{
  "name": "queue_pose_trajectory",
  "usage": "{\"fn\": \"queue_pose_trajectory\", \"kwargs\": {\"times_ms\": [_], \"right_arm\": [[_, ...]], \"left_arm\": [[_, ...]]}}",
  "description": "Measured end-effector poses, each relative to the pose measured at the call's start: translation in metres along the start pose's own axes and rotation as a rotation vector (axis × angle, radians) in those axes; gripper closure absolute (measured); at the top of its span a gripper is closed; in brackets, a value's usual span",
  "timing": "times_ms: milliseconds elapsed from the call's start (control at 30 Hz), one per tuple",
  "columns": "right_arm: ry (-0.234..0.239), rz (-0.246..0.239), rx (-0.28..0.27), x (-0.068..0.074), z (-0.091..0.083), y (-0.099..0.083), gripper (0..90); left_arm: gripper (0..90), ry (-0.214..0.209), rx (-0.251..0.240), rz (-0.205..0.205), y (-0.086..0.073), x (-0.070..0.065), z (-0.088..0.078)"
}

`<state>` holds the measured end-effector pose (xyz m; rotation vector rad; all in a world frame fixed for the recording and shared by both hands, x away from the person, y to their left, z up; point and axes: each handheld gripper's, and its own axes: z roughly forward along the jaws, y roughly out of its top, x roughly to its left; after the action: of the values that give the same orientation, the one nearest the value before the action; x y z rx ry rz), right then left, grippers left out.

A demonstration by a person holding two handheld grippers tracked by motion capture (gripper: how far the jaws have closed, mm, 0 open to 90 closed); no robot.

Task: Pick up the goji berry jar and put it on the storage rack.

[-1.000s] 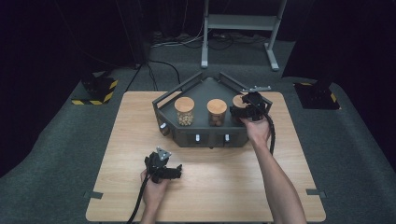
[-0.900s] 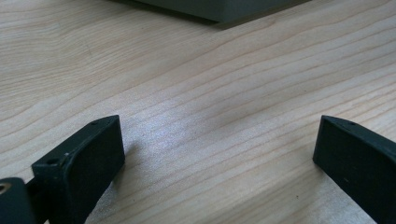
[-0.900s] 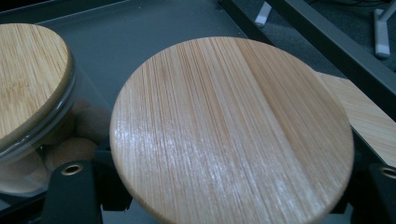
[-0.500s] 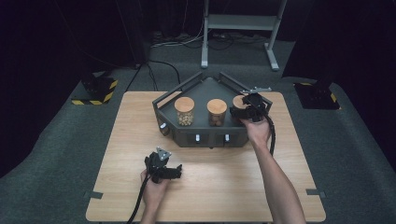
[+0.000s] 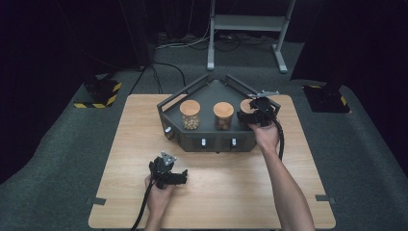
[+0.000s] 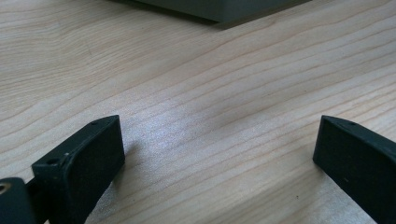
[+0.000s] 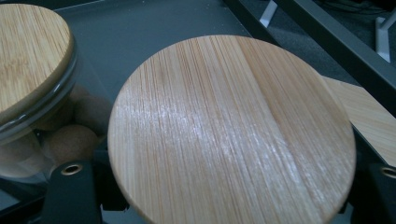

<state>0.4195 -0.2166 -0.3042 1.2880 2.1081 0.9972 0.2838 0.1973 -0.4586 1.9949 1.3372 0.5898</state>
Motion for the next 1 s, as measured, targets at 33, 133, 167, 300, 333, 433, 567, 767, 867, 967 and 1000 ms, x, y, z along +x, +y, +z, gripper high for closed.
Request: {"fn": "queue_pose_trajectory", "kwargs": {"times_ms": [33,133,167,300,333,433,567,767,867,967,1000], "right_arm": [[0.001,-0.001,0.000,0.000,0.000,0.000,25.4],[0.004,0.000,0.002,-0.001,0.000,0.000,25.4],[0.004,0.000,0.003,-0.001,0.000,0.000,25.4],[0.007,0.000,0.004,-0.002,0.000,0.001,25.3],[0.007,0.000,0.004,-0.002,0.000,0.001,25.3],[0.008,0.001,0.006,-0.002,0.000,0.001,25.1],[0.011,0.006,0.005,-0.003,0.000,0.001,24.3],[0.033,0.035,-0.011,-0.009,-0.001,-0.002,15.8],[0.065,0.047,-0.014,-0.015,-0.003,-0.003,11.6],[0.088,0.053,-0.019,-0.019,-0.005,-0.003,10.5],[0.094,0.053,-0.023,-0.020,-0.006,-0.004,9.4]], "left_arm": [[2.0,0.000,0.000,0.000,0.000,0.000,0.000],[2.0,0.000,0.000,0.000,0.000,0.000,0.000],[2.0,0.000,0.000,0.000,0.000,0.000,0.000],[2.0,0.000,0.000,0.000,0.000,0.000,0.000],[2.0,0.000,0.000,0.000,0.000,0.000,0.000],[2.0,0.000,0.000,0.000,0.000,0.000,0.000],[2.0,0.000,0.000,0.000,0.000,0.000,0.000],[2.0,0.000,0.000,0.000,0.000,0.000,0.000],[2.0,0.000,0.000,0.000,0.000,0.000,0.000],[2.0,0.000,0.000,0.000,0.000,0.000,0.000],[2.0,0.000,0.000,0.000,0.000,0.000,0.000]]}}
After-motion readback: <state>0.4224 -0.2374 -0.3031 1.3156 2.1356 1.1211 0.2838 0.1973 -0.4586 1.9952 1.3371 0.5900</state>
